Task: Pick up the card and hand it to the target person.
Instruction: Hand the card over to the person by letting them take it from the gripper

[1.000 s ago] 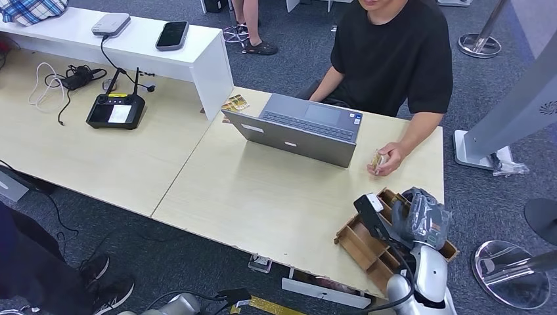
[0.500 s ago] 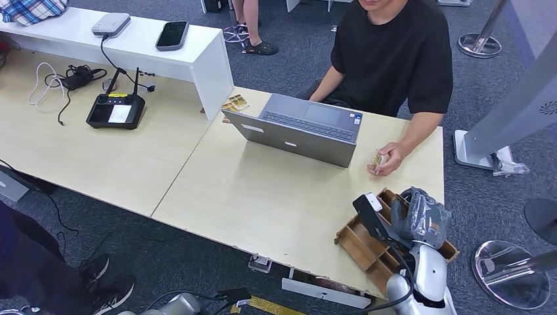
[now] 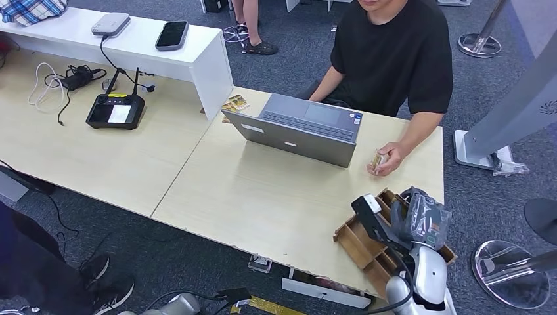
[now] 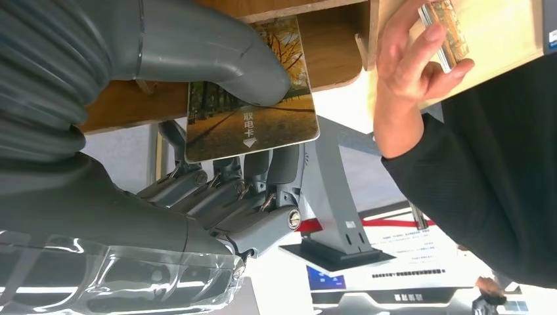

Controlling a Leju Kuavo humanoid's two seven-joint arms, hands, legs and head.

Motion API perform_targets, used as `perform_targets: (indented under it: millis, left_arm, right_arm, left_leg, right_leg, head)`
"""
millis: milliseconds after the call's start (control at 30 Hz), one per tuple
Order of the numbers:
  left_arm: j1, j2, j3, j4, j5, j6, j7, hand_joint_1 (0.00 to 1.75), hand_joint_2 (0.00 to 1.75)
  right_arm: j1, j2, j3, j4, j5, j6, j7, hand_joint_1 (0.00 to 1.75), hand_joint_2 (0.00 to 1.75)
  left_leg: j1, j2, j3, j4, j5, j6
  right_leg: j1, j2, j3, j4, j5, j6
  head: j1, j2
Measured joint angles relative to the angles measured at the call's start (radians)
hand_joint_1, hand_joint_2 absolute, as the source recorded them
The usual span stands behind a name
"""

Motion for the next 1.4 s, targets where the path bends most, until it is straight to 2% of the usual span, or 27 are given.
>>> perform_targets:
  millis: [433, 800, 1200, 1400]
  left_arm:
    - [0.000, 0.000, 0.000, 0.000, 0.000, 0.000, -0.003, 0.00, 0.00]
    - [0.002, 0.002, 0.002, 0.000, 0.007, 0.002, -0.005, 0.00, 0.00]
    - [0.011, 0.007, 0.014, 0.000, 0.015, 0.006, -0.019, 0.00, 0.00]
    - [0.016, 0.008, 0.022, 0.000, 0.020, 0.010, -0.021, 0.00, 0.00]
  right_arm:
    - [-0.001, -0.014, 0.030, -0.054, 0.038, 0.055, 0.009, 1.47, 1.75]
    - [-0.032, -0.029, 0.050, -0.055, 0.035, 0.115, 0.000, 1.46, 1.75]
    - [-0.074, -0.038, 0.066, -0.052, 0.036, 0.138, 0.000, 1.38, 1.75]
    - [-0.088, -0.038, 0.079, -0.053, 0.033, 0.144, -0.002, 1.44, 1.75]
  left_leg:
    - [0.000, 0.000, 0.000, 0.000, 0.000, 0.000]
    - [0.000, 0.000, -0.001, 0.000, 0.000, 0.000]
    - [0.000, 0.000, -0.001, 0.000, 0.000, 0.000]
    - [0.000, 0.000, -0.001, 0.000, 0.000, 0.000]
  right_leg:
    - [0.000, 0.000, 0.000, 0.000, 0.000, 0.000]
    - [0.000, 0.000, 0.000, 0.000, 0.000, 0.000]
    - [0.000, 0.000, 0.000, 0.000, 0.000, 0.000]
    - [0.000, 0.000, 0.000, 0.000, 0.000, 0.000]
  head:
    - [0.000, 0.000]
    - [0.000, 0.000]
    - [0.000, 0.000]
    - [0.000, 0.000]
